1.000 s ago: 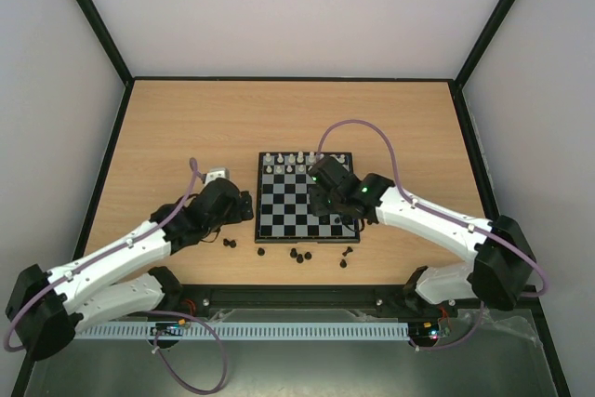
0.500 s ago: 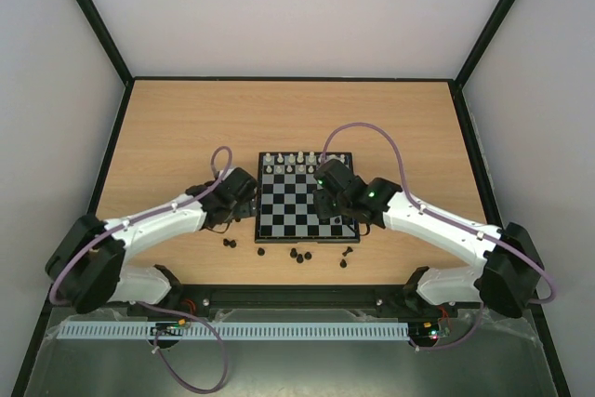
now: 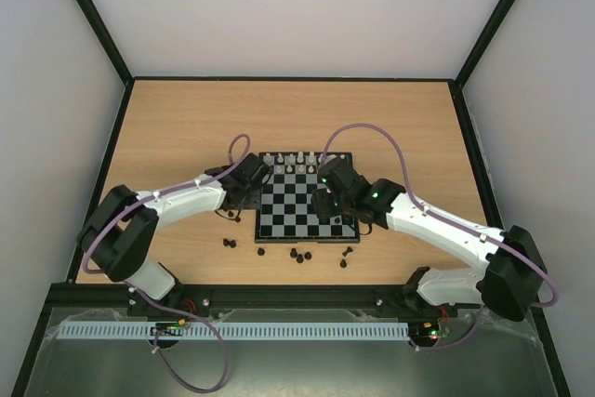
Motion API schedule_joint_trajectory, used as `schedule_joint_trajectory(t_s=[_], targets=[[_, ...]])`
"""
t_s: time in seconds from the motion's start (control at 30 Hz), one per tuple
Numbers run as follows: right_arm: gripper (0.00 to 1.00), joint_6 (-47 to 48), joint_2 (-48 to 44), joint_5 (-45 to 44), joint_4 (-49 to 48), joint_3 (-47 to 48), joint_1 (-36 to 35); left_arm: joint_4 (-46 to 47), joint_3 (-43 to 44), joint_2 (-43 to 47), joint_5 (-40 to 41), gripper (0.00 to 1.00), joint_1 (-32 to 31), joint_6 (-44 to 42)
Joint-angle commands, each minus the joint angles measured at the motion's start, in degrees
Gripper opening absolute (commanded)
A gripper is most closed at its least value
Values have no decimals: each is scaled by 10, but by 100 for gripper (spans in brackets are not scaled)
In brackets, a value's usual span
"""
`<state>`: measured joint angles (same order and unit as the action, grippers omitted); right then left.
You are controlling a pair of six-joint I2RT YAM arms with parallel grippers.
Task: Set up the chess pieces on the board
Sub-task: Pick up the chess piece at the center of the board, then place the chess piece on the chessboard.
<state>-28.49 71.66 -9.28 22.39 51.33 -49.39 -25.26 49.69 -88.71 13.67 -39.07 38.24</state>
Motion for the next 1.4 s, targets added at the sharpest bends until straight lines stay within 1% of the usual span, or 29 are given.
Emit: schedule_joint_trajectory(t_s=[0.0,0.1,0.2,0.27,0.33,0.43,0.5,0.6,0.67,0.77,0.87,0.93,1.07,1.17,1.23,1.37], targets=[[51,8,-12,21,-3,-9,3,-27,2,-11,-9,45,5,-10],[51,10,-11,25,-6,-10,4,-29,3,-20,-9,38,10,-11],[51,10,-10,29,-5,-8,3,-26,0,-26,-10,37,16,-13],[51,10,-10,27,-4,-9,4,-26,-3,-28,-11,34,17,-14],[51,10,-9,30,-6,-11,4,-26,-7,-27,-9,33,19,-13],[51,11,-6,32,-6,-10,4,-22,-17,-21,-9,39,23,-12],[51,11,-6,27,-5,-9,5,-20,-21,-17,-9,38,24,-12],[51,10,-6,25,-3,-9,5,-19,-28,-13,-13,23,23,-13],[51,10,-6,26,-2,-9,5,-18,-32,-9,-14,17,24,-13],[51,9,-7,21,0,-9,5,-16,-36,-2,-14,5,24,-11],[50,9,-10,18,2,-9,5,-22,-35,11,-11,3,23,-9],[51,8,-12,19,4,-10,5,-38,-30,27,-5,2,21,-8],[50,6,-27,11,15,-8,5,-82,-3,60,1,2,-2,-7],[51,5,-45,3,27,-2,5,-116,31,77,-1,2,-45,-6],[51,2,-59,-9,42,8,5,-130,57,74,-12,2,-74,-7],[51,-3,-96,-37,76,27,5,-139,109,31,-26,2,-135,-7]])
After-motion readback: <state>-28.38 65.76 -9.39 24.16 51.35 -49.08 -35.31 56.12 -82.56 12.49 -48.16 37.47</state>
